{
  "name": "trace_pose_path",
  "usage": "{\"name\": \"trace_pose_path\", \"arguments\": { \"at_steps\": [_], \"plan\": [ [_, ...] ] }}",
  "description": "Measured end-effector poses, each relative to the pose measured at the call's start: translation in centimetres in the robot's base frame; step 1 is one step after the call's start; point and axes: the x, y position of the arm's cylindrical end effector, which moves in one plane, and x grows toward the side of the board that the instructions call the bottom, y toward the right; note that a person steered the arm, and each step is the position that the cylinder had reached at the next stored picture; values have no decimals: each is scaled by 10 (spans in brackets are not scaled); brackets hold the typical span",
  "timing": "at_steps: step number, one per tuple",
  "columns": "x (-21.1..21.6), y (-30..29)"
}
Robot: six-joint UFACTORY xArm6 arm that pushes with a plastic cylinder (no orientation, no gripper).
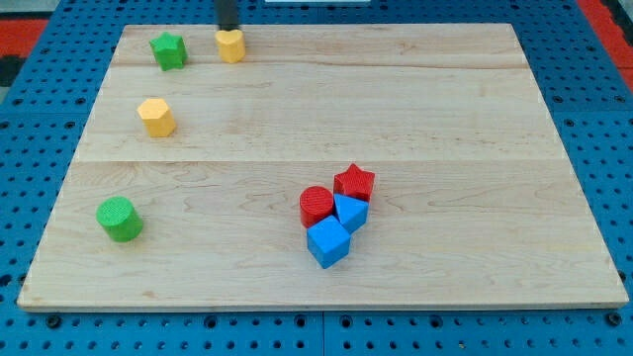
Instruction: Move the green star above the green circle at bottom left
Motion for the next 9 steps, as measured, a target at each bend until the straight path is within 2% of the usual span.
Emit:
{"name": "trace_pose_path", "arguments": {
  "at_steps": [1, 2, 4, 5, 6, 7, 8, 9],
  "plan": [
    [-7, -20],
    [11, -33],
    [103, -30],
    [69, -22],
    [20, -59],
    [37, -105],
    [78, -62],
    [107, -46]
  ]
}}
